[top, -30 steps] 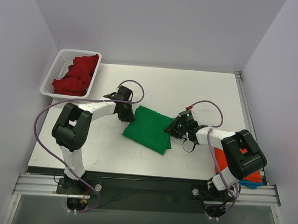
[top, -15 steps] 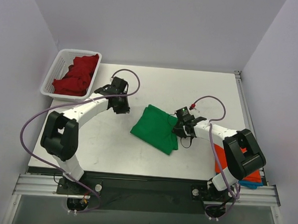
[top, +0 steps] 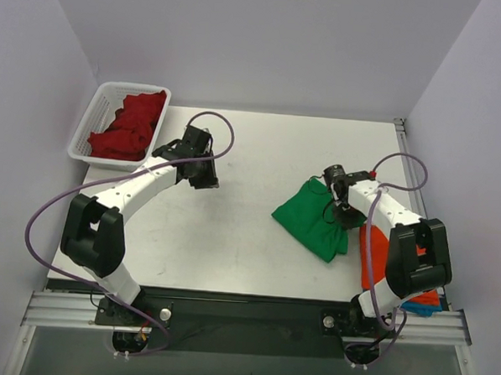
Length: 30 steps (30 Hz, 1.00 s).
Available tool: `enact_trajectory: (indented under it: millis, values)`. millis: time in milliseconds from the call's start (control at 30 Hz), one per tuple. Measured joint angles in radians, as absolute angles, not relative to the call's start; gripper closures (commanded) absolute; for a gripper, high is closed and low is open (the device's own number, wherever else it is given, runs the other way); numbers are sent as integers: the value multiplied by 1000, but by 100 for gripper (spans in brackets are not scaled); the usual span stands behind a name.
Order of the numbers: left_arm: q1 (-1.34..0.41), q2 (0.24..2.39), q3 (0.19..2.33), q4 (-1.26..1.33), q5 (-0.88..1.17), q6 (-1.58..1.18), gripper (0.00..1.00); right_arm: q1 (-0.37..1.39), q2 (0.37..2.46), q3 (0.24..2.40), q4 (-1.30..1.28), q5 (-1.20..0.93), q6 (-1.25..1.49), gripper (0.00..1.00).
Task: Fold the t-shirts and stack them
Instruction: Put the neatly folded tshirt into the corner of the board with the right arm
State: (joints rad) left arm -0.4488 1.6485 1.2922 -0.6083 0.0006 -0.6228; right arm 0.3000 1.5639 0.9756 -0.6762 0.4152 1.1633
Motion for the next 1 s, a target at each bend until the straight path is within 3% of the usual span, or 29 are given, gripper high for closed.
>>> enact_trajectory:
  millis: [433,1000]
  values:
    - [-450,1639,1296,-633,56,-619,67,47,1559,1287,-1025,487,1148,100]
    - [-479,1637,1344,-647,69,-619,68,-230,1395,1359,-1161,476,992,100]
